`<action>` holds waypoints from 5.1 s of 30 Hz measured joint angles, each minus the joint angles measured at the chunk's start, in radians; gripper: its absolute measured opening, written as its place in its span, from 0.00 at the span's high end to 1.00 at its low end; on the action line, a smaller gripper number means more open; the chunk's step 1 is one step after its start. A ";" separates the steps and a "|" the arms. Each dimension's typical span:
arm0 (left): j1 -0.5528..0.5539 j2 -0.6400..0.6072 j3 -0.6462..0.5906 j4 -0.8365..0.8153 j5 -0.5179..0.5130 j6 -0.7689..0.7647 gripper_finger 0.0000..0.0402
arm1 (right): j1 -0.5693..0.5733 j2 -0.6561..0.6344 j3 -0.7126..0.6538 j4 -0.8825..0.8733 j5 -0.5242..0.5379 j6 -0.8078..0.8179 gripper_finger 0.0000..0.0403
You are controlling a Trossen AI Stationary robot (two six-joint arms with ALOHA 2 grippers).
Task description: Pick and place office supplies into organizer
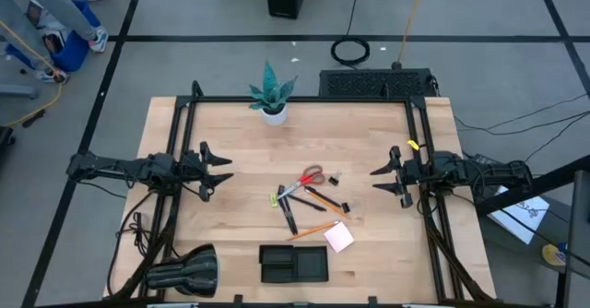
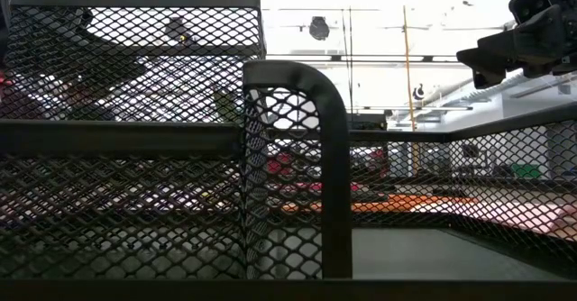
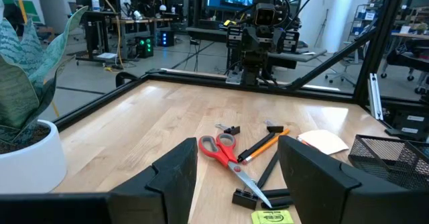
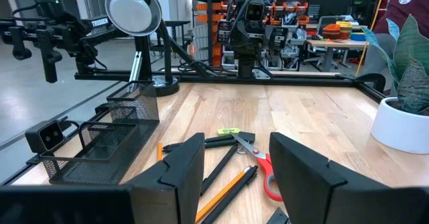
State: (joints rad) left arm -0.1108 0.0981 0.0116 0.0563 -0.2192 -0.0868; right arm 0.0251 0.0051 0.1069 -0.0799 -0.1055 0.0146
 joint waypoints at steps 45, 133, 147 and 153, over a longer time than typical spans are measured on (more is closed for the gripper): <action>-0.003 0.000 0.000 0.209 0.005 -0.375 0.47 | 0.003 0.077 -0.086 0.269 0.225 0.353 0.60; -0.001 0.052 0.001 0.008 -0.326 -0.492 0.47 | 0.270 1.167 0.177 0.429 0.157 0.006 0.51; -0.002 0.117 0.001 0.008 -0.293 -0.527 0.47 | 0.164 1.263 0.177 0.481 0.073 -0.073 0.39; -0.002 0.154 0.001 0.011 -0.293 -0.543 0.47 | 0.164 1.358 0.177 0.536 0.048 -0.077 0.41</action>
State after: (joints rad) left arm -0.1127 0.2526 0.0124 0.0669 -0.5117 -0.6299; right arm 0.1894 1.3632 0.2840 0.4560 -0.0579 -0.0628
